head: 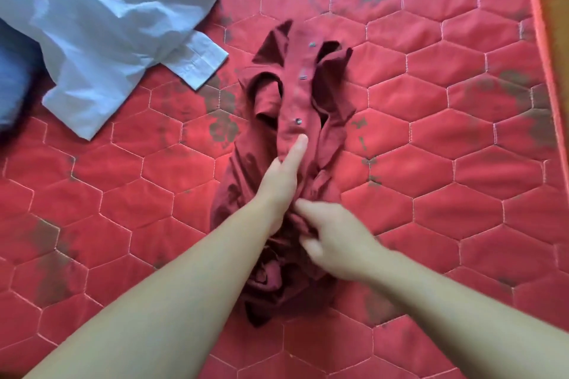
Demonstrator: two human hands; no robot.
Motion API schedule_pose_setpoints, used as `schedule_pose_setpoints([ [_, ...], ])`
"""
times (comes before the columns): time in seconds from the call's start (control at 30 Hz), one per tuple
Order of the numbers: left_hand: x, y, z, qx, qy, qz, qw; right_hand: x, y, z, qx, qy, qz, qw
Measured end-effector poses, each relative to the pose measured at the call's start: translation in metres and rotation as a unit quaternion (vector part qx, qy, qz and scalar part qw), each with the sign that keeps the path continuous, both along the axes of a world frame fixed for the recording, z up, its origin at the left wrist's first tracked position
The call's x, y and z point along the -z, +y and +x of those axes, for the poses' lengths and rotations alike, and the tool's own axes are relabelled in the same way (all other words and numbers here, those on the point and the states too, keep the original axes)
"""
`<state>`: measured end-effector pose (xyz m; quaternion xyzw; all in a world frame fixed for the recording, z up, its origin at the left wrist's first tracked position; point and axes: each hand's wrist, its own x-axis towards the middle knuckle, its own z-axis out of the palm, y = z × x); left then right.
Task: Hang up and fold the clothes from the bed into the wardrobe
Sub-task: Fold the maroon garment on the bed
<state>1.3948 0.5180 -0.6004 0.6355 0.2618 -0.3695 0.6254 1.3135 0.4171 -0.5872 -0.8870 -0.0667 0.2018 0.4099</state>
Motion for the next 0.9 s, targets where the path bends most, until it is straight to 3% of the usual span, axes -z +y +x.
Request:
schedule_pose_setpoints([
  [0.1,0.009,0.017,-0.002,0.077,-0.065,0.112,0.989,0.002,0.006,-0.022,-0.148,0.024,-0.056,0.987],
  [0.23,0.012,0.029,-0.010,0.027,-0.086,0.151,0.984,-0.002,-0.006,-0.030,-0.199,0.222,-0.004,0.955],
  [0.3,0.013,0.030,-0.016,0.018,-0.071,0.154,0.985,0.002,-0.018,-0.023,-0.098,0.322,0.051,0.940],
  [0.33,0.012,0.031,-0.019,0.023,-0.061,0.151,0.986,0.008,-0.023,-0.018,0.006,0.303,0.071,0.950],
  [0.4,0.011,0.032,-0.025,0.029,-0.017,0.115,0.993,0.021,-0.030,-0.004,0.233,0.156,0.026,0.960],
  [0.47,0.007,0.032,-0.030,0.024,0.045,0.067,0.996,0.029,-0.029,0.007,0.326,0.115,-0.001,0.938],
  [0.57,0.006,0.034,-0.036,-0.039,0.070,0.006,0.997,0.042,-0.020,0.005,0.230,0.242,-0.015,0.942],
  [0.7,0.012,0.046,-0.028,-0.151,-0.059,0.151,0.975,0.049,-0.008,-0.017,0.104,0.306,-0.083,0.943],
  [0.8,0.012,0.063,-0.020,-0.179,-0.120,0.191,0.958,0.041,-0.007,-0.024,0.151,0.314,-0.026,0.937],
  [0.9,0.009,0.073,-0.016,-0.189,-0.125,0.203,0.953,0.035,-0.018,-0.018,0.250,0.288,0.049,0.923],
])
